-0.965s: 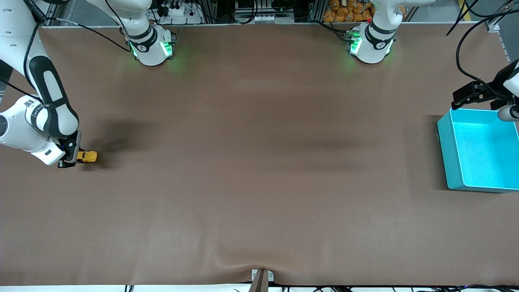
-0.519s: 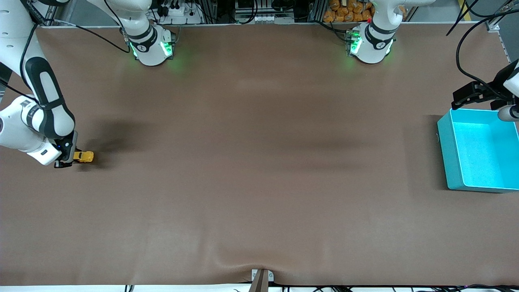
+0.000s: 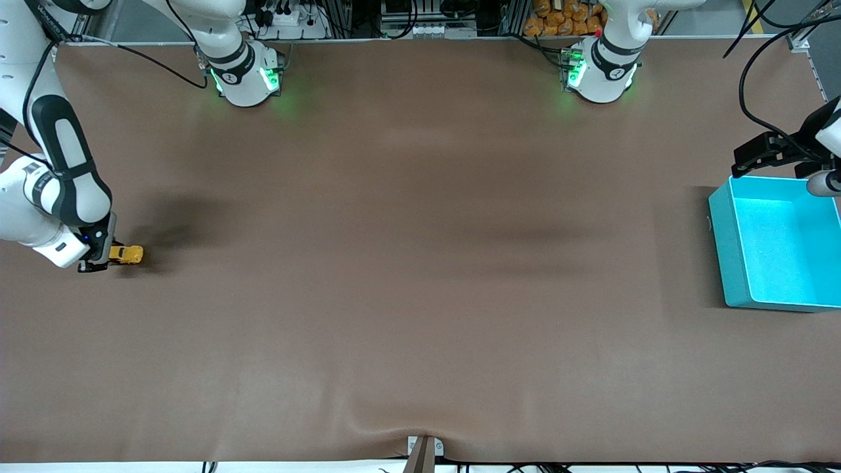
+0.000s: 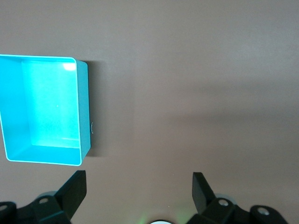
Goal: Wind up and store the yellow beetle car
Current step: 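Release the wound car from the right gripper toward the blue box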
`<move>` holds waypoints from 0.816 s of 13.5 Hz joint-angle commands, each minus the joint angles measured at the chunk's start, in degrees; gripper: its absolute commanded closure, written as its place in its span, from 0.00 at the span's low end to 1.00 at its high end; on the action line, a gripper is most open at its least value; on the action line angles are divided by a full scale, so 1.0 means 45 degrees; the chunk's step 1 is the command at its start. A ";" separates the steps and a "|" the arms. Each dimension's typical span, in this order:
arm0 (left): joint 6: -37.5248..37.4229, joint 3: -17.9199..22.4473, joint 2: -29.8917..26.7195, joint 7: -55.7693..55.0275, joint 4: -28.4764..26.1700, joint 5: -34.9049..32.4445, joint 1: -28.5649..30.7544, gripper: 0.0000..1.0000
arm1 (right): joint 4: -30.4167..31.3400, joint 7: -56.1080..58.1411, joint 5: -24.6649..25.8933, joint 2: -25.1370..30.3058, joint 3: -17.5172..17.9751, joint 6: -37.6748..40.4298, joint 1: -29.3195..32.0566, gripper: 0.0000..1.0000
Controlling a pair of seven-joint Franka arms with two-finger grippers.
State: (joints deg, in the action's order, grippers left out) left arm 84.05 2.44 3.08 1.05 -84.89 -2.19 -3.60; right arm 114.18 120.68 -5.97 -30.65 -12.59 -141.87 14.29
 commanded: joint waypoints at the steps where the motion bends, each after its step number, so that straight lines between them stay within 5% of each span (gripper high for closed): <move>1: -0.0065 -0.0034 -0.0352 0.0021 -0.0238 0.0135 0.0058 0.00 | -0.0723 0.0527 -0.0255 -0.1353 0.0180 -0.0174 0.0535 0.81; 5: -0.0065 -0.0034 -0.0371 0.0021 -0.0238 0.0135 0.0058 0.00 | -0.0957 0.0527 -0.0255 -0.1373 0.0180 0.0060 0.0575 0.66; 6: -0.0065 -0.0034 -0.0371 0.0021 -0.0238 0.0135 0.0058 0.00 | -0.1094 0.0527 -0.0255 -0.1373 0.0180 0.0332 0.0574 0.54; 7: -0.0065 -0.0034 -0.0371 0.0021 -0.0238 0.0135 0.0058 0.00 | -0.1250 0.0508 -0.0255 -0.1354 0.0180 0.0606 0.0555 0.21; 8: -0.0065 -0.0034 -0.0371 0.0021 -0.0238 0.0135 0.0058 0.00 | -0.1541 0.0450 -0.0274 -0.1295 0.0180 0.1014 0.0574 0.00; 11: -0.0065 -0.0034 -0.0371 0.0021 -0.0238 0.0135 0.0058 0.00 | -0.3433 0.0410 -0.0819 -0.1275 0.0161 0.3881 0.0594 0.00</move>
State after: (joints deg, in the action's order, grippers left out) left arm 84.05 2.44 3.07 1.05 -84.89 -2.19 -3.60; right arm 105.96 121.14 -7.30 -34.62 -12.59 -131.68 15.49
